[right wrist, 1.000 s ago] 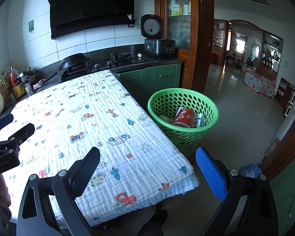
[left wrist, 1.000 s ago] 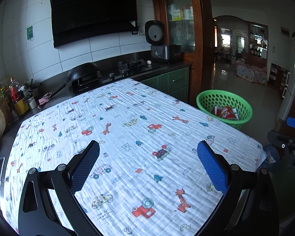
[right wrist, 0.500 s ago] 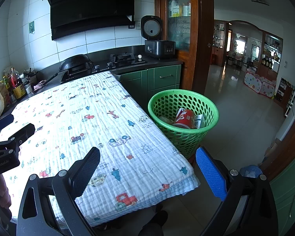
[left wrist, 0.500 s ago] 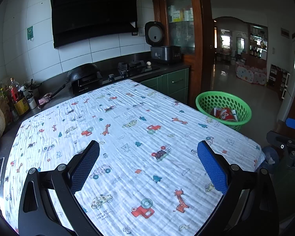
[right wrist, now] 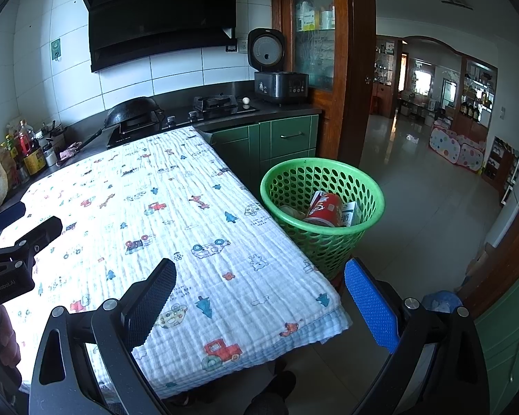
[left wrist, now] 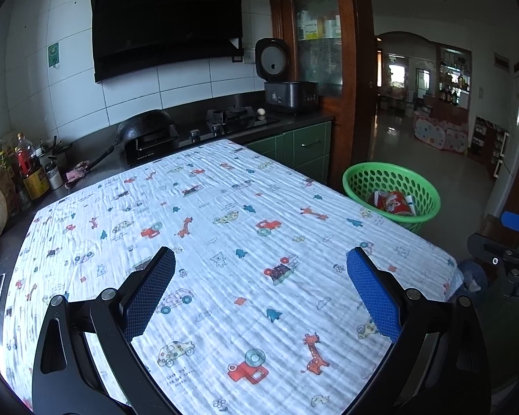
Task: Collect trash
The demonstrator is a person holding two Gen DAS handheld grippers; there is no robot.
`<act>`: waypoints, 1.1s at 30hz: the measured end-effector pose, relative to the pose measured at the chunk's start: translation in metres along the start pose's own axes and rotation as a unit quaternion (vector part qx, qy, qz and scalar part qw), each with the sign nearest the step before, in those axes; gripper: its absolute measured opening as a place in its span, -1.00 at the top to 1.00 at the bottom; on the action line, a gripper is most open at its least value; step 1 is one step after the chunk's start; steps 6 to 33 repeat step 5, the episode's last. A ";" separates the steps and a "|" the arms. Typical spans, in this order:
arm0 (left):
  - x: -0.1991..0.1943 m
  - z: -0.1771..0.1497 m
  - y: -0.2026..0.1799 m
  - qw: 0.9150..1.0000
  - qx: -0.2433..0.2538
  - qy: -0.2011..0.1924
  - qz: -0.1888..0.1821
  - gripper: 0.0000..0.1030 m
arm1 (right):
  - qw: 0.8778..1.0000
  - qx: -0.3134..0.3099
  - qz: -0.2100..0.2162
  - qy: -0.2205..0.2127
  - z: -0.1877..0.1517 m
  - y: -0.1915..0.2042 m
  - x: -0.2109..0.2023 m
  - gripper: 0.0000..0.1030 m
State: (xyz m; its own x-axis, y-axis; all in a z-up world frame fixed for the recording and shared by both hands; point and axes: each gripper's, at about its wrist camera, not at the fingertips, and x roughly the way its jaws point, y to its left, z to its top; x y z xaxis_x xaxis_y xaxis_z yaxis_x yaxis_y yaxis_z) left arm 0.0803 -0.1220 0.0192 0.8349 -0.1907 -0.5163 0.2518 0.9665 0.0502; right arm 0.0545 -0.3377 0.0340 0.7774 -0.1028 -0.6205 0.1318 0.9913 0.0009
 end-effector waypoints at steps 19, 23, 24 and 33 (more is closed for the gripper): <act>0.001 -0.002 0.002 1.000 -0.002 0.004 0.001 -0.90 | 1.000 -0.001 0.001 0.000 0.000 0.001 -0.001 -0.84; 0.001 -0.002 0.002 1.000 -0.002 0.004 0.001 -0.90 | 1.000 -0.001 0.001 0.000 0.000 0.001 -0.001 -0.84; 0.001 -0.002 0.002 1.000 -0.002 0.004 0.001 -0.90 | 1.000 -0.001 0.001 0.000 0.000 0.001 -0.001 -0.84; 0.001 -0.002 0.002 1.000 -0.002 0.004 0.001 -0.90 | 1.000 -0.001 0.001 0.000 0.000 0.001 -0.001 -0.84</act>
